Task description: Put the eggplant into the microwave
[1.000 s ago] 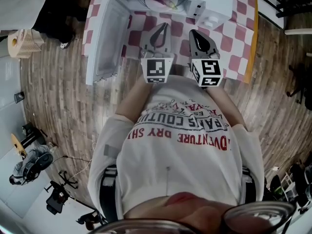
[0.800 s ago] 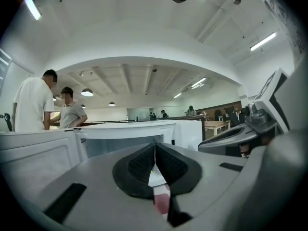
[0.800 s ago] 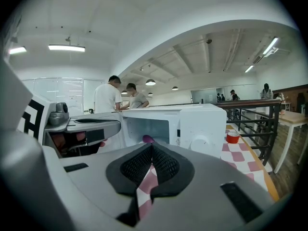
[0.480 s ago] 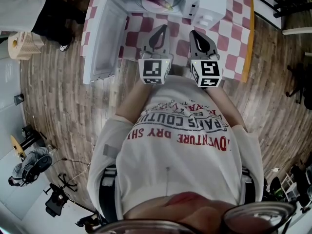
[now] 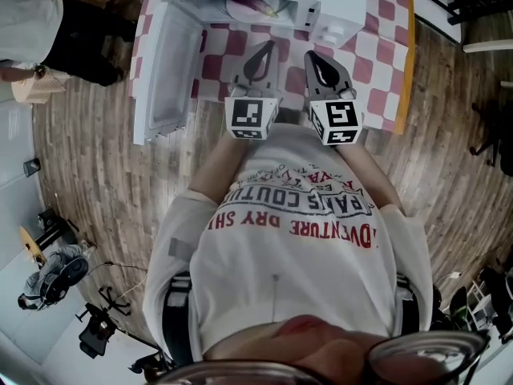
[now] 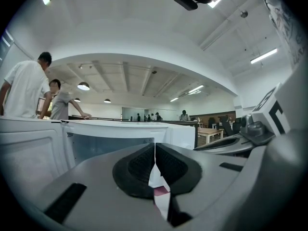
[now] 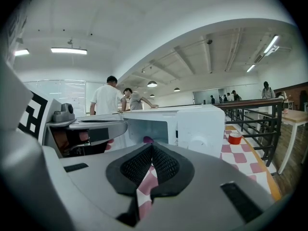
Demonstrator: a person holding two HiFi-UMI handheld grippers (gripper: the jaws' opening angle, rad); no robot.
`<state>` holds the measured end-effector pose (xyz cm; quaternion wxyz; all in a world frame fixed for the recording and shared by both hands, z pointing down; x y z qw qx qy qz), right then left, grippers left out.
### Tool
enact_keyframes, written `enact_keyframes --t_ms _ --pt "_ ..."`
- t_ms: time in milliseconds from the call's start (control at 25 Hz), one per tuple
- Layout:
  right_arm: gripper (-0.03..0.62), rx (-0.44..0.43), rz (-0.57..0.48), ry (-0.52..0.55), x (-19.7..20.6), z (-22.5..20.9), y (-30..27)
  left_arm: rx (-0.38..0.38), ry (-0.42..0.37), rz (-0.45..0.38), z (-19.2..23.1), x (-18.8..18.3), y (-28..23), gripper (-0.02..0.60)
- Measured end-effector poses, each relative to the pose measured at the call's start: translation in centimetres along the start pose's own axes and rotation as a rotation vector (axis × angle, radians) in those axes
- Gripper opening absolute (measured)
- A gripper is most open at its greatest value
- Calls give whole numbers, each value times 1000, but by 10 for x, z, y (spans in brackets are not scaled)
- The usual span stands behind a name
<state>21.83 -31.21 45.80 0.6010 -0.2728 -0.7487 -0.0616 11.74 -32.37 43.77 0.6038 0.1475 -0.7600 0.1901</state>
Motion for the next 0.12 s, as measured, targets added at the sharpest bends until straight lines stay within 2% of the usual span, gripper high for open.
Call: enact_keyframes --t_ms 120 --pt "26 -23 0 -1 -2 -2 -3 6 -15 -9 0 -3 -6 27"
Point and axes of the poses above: the fingertips, and each gripper's own axes: y backward along the fingers, z to its left, x out of its underside, the point moved 3 cm from there along y, backward along the fingers, and after that the axes turned 12 degrees about -y, right-handed, at the moved point
